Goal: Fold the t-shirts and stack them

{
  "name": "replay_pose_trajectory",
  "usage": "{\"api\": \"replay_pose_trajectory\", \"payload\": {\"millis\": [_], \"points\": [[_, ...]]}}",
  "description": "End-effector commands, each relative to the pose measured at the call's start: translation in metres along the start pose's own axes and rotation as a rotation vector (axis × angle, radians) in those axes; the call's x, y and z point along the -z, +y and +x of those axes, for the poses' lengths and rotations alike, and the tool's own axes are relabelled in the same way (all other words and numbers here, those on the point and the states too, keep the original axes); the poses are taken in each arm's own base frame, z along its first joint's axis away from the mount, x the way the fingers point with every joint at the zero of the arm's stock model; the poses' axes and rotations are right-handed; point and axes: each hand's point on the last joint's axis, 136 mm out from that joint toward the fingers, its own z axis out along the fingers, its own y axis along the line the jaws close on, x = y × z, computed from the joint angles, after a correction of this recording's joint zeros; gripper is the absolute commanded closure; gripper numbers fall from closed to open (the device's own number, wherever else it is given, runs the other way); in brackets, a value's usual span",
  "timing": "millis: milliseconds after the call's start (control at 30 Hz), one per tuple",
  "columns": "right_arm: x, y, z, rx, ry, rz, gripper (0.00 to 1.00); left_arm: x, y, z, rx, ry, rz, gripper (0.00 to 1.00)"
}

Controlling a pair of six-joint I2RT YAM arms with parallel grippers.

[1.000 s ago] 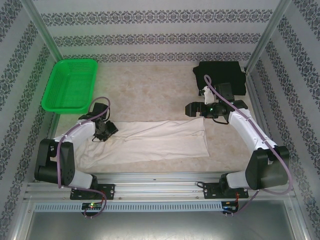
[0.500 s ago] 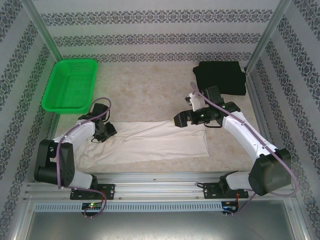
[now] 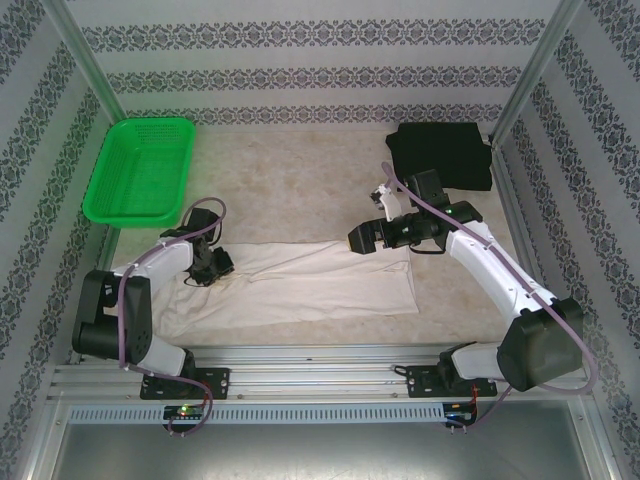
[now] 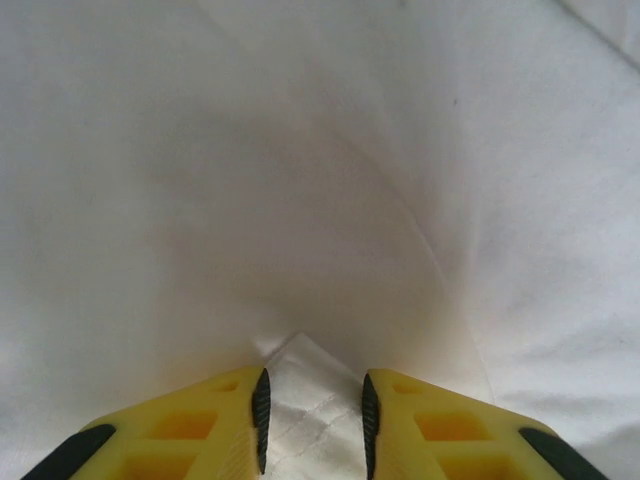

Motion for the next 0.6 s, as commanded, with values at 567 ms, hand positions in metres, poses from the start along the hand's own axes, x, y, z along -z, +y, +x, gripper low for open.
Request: {"api": "replay_pose_trajectory", "payload": {"millis": [567], "points": [[-0.001,0.001,-0.004,0.044,0.003,0.024,0.02,0.036,-0.021,0.015,-0.04,-0.073,0.134,0.92]]}}
